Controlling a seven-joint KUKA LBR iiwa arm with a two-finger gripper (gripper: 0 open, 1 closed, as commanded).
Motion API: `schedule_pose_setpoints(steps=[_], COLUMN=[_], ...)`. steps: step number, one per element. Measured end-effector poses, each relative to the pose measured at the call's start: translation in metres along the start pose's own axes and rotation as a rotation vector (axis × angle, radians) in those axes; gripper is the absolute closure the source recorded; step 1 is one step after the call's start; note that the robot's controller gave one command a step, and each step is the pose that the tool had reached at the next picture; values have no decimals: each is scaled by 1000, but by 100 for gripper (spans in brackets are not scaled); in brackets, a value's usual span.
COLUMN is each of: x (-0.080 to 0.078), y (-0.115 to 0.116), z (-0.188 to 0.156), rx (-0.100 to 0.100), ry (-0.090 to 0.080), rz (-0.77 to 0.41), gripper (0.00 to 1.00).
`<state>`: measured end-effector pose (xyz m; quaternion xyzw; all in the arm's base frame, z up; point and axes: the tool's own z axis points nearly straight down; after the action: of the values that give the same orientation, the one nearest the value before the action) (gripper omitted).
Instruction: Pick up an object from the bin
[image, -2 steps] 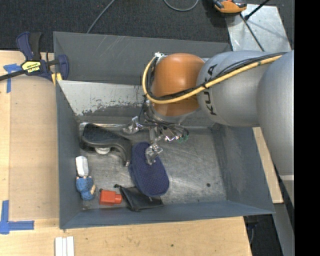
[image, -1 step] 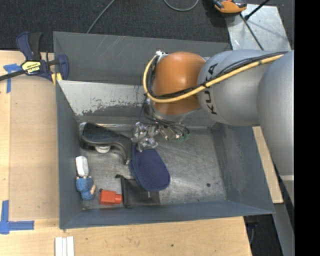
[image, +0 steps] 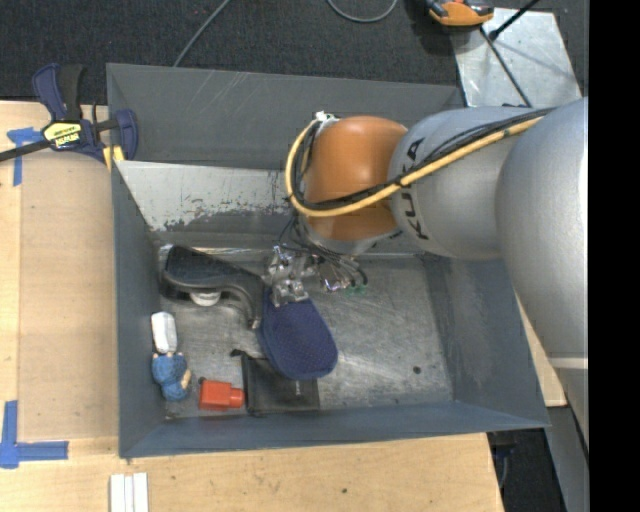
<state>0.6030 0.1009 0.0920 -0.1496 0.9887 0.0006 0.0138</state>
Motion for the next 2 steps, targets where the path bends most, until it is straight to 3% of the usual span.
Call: schedule_pose_setpoints(steps=[1,2], x=[2,-1], y=[-17,11], z=[-188,-137], rx=[-3,-5], ry=[14,27], rz=[-263,-107], gripper=[100,100])
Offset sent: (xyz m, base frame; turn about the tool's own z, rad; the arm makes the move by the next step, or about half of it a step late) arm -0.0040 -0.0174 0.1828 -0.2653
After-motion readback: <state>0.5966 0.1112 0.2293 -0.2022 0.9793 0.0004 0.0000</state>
